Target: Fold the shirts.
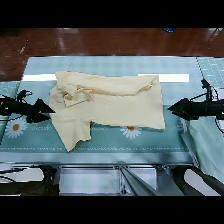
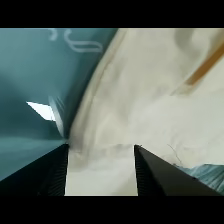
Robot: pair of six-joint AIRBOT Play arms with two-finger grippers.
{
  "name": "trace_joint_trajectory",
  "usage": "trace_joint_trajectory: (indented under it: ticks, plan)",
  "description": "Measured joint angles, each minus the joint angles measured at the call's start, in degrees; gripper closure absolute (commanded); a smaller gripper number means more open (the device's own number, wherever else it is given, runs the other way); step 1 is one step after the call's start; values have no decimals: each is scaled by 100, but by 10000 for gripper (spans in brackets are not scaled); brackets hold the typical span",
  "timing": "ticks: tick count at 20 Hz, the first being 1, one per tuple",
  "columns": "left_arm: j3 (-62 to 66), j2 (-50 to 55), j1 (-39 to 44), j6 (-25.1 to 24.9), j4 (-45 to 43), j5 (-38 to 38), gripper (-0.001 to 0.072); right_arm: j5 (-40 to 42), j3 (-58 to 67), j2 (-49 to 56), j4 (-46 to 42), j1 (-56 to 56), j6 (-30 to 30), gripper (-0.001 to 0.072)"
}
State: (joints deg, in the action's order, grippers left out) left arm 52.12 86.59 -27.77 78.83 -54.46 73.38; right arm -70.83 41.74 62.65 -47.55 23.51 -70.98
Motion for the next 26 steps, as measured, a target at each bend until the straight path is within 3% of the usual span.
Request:
trace_joint_trajectory:
  ticks: [1, 2, 3, 14, 22, 23, 25, 26]
  plan:
    - [-2, 61, 68, -17, 59, 0, 336, 131, -26, -11, -7, 33, -87, 298]
    - [-2, 125, 142, -35, 70, -17, 566, 299, -44, -20, -13, 96, -208, 298]
    - [-7, 190, 216, -50, 48, -72, 686, 448, -57, -28, -24, 179, -304, 298]
    - [256, 302, 485, -225, 59, 125, 688, 358, -1228, -35, -518, 446, -743, 300]
    - [282, 299, 492, -229, 199, 166, 688, 914, -1399, 411, 50, -267, -748, 306]
    - [282, 299, 492, -229, 212, 166, 688, 1034, -1364, 522, 203, -393, -741, 346]
    - [282, 299, 492, -232, 229, 166, 688, 1440, -1202, 796, 413, -671, -702, 684]
    - [284, 299, 492, -234, 286, 166, 688, 1565, -1082, 892, 463, -787, -654, 686]
